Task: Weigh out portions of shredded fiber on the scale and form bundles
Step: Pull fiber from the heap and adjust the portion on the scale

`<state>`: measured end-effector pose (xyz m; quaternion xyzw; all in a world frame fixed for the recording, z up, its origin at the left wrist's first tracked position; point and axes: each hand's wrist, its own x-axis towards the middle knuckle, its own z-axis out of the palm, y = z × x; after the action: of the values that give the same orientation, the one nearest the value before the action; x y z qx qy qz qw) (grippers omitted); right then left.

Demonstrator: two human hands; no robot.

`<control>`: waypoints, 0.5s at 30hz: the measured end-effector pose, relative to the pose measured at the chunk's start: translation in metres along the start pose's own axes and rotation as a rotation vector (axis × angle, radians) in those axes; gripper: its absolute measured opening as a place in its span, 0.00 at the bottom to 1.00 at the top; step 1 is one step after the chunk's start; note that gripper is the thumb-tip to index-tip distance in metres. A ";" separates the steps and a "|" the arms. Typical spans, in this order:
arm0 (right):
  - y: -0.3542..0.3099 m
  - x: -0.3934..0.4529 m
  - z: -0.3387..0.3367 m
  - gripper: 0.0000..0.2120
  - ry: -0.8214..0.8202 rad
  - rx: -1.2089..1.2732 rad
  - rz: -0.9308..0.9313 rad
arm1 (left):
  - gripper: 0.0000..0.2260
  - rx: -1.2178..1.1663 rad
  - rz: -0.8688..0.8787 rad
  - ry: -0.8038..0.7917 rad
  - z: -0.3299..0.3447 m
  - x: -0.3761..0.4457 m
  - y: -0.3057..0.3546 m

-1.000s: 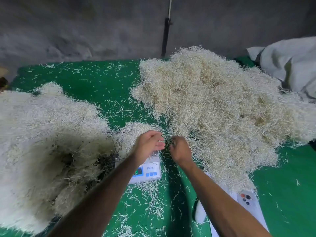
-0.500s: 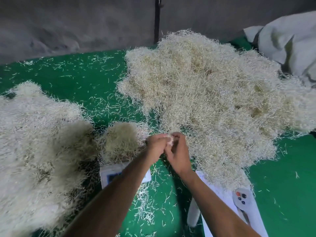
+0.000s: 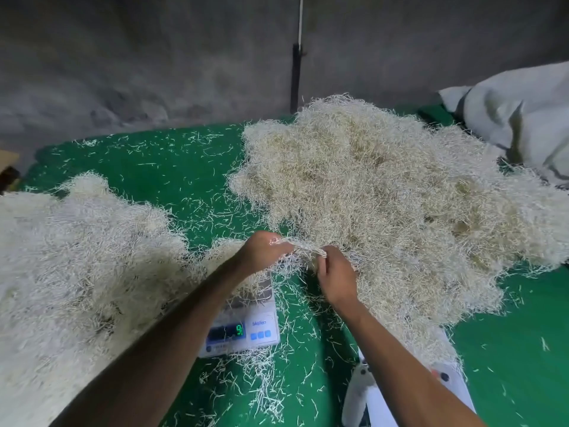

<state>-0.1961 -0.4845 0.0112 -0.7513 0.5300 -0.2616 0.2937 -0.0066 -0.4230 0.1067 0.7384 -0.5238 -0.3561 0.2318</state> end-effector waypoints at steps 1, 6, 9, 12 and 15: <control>0.001 0.002 0.001 0.07 -0.040 -0.076 0.017 | 0.17 -0.044 0.050 0.002 -0.007 -0.004 0.003; -0.001 0.003 0.008 0.09 -0.182 -0.210 0.092 | 0.18 -0.297 -0.009 0.072 -0.026 -0.009 0.004; -0.012 0.004 0.011 0.07 -0.216 -0.220 0.056 | 0.03 -0.555 -0.125 0.122 -0.023 -0.013 0.014; 0.004 0.007 0.011 0.11 -0.191 -0.098 0.174 | 0.05 -0.621 -0.197 0.326 -0.034 -0.011 0.006; 0.024 0.006 0.004 0.11 -0.229 -0.034 0.313 | 0.13 -0.701 -0.179 0.401 -0.067 -0.010 0.003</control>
<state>-0.2070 -0.4959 -0.0080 -0.6894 0.6077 -0.1166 0.3767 0.0413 -0.4164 0.1550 0.7120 -0.2489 -0.3807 0.5349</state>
